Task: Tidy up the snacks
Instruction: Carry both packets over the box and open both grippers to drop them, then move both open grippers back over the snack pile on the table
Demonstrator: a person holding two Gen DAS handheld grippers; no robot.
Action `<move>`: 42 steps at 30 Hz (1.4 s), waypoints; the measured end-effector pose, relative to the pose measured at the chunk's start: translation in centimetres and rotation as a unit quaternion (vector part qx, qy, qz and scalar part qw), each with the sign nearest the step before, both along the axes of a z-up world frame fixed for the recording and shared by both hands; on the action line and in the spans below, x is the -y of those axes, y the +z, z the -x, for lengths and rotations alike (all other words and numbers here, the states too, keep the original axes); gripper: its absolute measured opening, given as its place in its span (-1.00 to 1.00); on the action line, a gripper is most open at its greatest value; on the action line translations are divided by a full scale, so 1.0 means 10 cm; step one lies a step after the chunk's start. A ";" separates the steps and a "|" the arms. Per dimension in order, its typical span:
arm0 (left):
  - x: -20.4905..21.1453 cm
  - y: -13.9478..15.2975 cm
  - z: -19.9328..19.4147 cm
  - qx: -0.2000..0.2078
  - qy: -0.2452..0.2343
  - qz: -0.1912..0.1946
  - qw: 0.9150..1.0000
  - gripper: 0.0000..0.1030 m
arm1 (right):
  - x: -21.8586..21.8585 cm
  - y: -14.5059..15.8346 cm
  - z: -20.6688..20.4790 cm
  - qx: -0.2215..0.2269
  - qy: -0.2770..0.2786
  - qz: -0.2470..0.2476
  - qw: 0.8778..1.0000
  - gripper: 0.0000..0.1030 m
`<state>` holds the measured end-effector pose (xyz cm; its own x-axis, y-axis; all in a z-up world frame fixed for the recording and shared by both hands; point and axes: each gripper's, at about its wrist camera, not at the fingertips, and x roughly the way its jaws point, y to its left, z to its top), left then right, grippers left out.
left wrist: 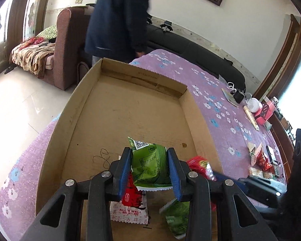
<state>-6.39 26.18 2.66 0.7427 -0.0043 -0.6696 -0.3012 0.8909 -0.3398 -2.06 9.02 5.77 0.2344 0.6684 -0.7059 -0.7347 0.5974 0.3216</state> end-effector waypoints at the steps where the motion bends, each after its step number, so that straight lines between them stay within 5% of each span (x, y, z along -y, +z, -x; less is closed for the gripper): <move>1: 0.00 -0.01 0.00 -0.001 0.000 0.001 1.000 -0.26 | -0.01 -0.02 0.00 -0.002 0.002 -0.002 1.000 -0.63; 15: 0.03 -0.01 -0.01 -0.004 -0.001 -0.013 1.000 -0.26 | 0.03 -0.10 -0.01 -0.003 0.015 -0.014 1.000 -0.59; 20: 0.00 -0.01 0.00 0.005 0.000 0.000 1.000 -0.25 | 0.07 -0.03 -0.01 0.014 0.006 -0.017 1.000 -0.20; 25: -0.03 0.00 0.03 0.008 0.007 0.004 1.000 -0.08 | 0.18 0.09 -0.04 0.021 -0.012 -0.023 0.999 -0.02; 42: 0.00 0.03 0.06 0.010 0.013 -0.017 1.000 -0.05 | 1.20 0.58 -0.29 0.029 -0.103 -0.097 0.990 0.08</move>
